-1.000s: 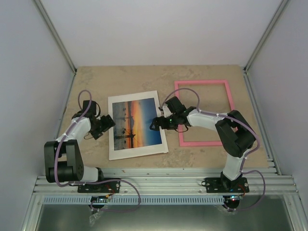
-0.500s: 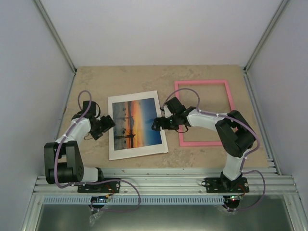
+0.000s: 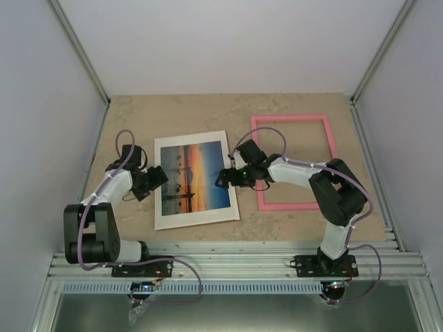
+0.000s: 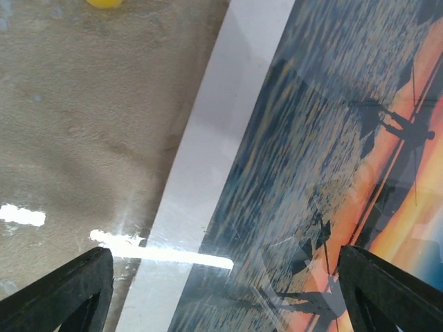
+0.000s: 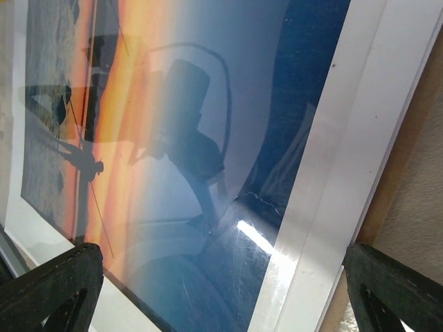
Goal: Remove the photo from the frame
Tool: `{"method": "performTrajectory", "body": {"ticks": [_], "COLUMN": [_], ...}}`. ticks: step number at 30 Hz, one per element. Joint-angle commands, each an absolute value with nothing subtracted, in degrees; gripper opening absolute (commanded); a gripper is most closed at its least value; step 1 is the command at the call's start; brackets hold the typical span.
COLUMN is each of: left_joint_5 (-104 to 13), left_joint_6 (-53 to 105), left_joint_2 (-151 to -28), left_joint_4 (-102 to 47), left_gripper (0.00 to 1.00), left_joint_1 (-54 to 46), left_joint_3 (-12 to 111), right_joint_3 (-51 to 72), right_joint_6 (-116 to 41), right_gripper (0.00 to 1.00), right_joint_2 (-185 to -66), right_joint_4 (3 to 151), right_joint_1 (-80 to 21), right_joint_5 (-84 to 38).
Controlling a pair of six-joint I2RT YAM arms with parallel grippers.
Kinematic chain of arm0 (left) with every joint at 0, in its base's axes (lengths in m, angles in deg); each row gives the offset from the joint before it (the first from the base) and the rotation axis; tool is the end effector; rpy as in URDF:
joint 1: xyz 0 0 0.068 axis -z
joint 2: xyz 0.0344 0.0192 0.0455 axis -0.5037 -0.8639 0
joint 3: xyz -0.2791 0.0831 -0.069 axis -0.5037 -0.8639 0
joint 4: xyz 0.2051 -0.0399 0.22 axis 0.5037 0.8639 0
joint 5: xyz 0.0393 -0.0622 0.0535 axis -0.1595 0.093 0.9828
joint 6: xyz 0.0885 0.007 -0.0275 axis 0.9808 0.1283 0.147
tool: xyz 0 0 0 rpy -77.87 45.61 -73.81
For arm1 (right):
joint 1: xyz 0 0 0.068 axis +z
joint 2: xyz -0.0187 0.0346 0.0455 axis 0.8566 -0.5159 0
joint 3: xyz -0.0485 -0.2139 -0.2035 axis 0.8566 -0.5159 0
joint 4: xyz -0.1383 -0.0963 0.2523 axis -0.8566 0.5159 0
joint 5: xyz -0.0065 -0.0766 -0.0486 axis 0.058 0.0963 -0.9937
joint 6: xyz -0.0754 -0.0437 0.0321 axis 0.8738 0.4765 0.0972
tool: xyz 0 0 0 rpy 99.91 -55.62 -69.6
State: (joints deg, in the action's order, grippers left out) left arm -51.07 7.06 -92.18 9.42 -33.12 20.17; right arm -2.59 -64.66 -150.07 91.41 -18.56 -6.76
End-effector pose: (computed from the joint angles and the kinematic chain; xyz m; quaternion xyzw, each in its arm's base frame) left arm 0.2838 -0.0057 0.1326 -0.2593 0.9440 -0.1546 0.1329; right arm 0.3078 0.3053 0.1131 -0.1094 0.9357 0.3203 0.0999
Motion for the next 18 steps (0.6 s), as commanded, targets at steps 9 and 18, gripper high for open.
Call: {"method": "performTrajectory", "body": {"ticks": [9, 18], "left_joint_5": [-52.78, -53.69], "left_joint_6": [6.48, 4.88], "left_joint_2": [-92.0, -91.72], "left_joint_4": [8.22, 7.81], "left_gripper": [0.9, 0.91], "left_joint_1": [-31.1, -27.47], "left_joint_3": [19.58, 19.8], "right_joint_3": [0.5, 2.43], "right_joint_6": [-65.55, -65.56], "right_gripper": [0.96, 0.96], "right_joint_2": [-152.33, -153.26], "right_joint_4": [89.4, 92.35], "right_joint_1": [-17.26, -16.2], "right_joint_5": [-2.69, -5.75]}}
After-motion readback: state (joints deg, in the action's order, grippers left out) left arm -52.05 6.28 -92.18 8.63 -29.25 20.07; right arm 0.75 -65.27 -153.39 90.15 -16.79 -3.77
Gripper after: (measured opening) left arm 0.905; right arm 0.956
